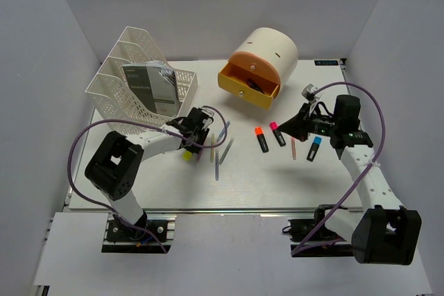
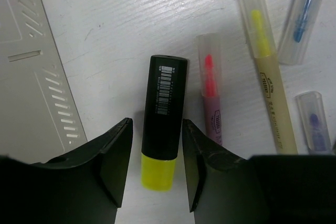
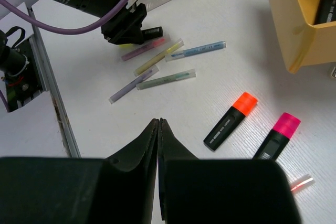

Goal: Organize the desk

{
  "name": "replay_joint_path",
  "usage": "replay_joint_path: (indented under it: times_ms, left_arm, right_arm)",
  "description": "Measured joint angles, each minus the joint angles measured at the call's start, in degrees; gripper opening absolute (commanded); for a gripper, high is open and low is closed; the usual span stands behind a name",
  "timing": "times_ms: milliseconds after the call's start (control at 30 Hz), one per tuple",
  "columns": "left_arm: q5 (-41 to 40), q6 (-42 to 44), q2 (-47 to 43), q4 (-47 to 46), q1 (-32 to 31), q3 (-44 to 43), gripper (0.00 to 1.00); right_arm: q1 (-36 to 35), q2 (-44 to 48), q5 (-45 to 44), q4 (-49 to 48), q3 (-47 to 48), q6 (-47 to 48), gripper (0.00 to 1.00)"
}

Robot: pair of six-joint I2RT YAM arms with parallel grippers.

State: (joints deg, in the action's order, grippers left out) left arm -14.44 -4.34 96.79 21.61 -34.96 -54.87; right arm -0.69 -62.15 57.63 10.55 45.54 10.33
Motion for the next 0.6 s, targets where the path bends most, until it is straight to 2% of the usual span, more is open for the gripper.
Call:
replay_joint_path:
  times_ms: [233,433,467,600]
  left_arm:
    - [-0.13,0.04,1.66,0.61,-0.04,-1.18,0.47]
    - [-0.15,0.13,2.4,0.9,-0.04,-1.97,0.3]
    - [-0.15,0.09,2.43,0.92,-0.04,-1.99,0.25]
    - [-0.28,0.02,2.43,1.44,-0.04,-2.21,0.17]
  right_arm:
    - [2.6,0.07,1.29,0.0,0.0,0.15,0.06]
    - [3.43,0.09,2.19,0.0,0.0,0.15,0.06]
    - [3.63,0.09,2.4,0.0,0.0,0.15,0.06]
    - [4.35,0.2,3.04,0.0,0.0,0.13,0.06]
